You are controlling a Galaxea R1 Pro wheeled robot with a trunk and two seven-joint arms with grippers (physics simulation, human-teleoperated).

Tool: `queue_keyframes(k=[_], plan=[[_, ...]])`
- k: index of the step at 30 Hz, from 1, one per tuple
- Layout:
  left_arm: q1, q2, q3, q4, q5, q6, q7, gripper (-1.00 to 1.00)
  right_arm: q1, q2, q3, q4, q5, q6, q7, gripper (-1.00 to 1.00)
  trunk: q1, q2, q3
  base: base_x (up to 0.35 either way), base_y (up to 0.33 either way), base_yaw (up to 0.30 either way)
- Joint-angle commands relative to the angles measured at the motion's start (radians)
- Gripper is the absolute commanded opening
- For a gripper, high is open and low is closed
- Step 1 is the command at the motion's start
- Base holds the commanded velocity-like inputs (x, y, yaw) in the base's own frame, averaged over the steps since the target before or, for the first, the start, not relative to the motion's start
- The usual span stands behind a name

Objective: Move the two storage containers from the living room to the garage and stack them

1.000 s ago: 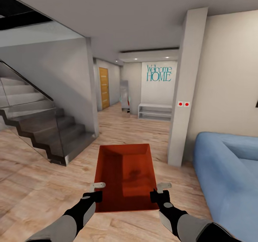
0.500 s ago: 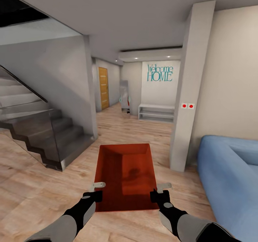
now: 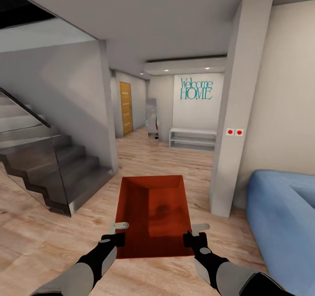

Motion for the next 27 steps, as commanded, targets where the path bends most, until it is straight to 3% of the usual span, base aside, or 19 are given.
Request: queue_keyframes(k=[1, 27], plan=[[-0.001, 0.039, 0.055, -0.007, 0.034, 0.007, 0.007, -1.0, 0.0, 0.0, -0.059, -0.001, 0.006, 0.001, -0.001, -1.0, 0.001, -0.001, -0.001, 0.322, 0.0, 0.0], [-0.001, 0.039, 0.055, -0.012, 0.033, 0.006, 0.007, -1.0, 0.0, 0.001, -0.059, -0.001, 0.005, -0.002, -0.001, -1.0, 0.001, -0.001, -0.001, 0.322, 0.0, 0.011]])
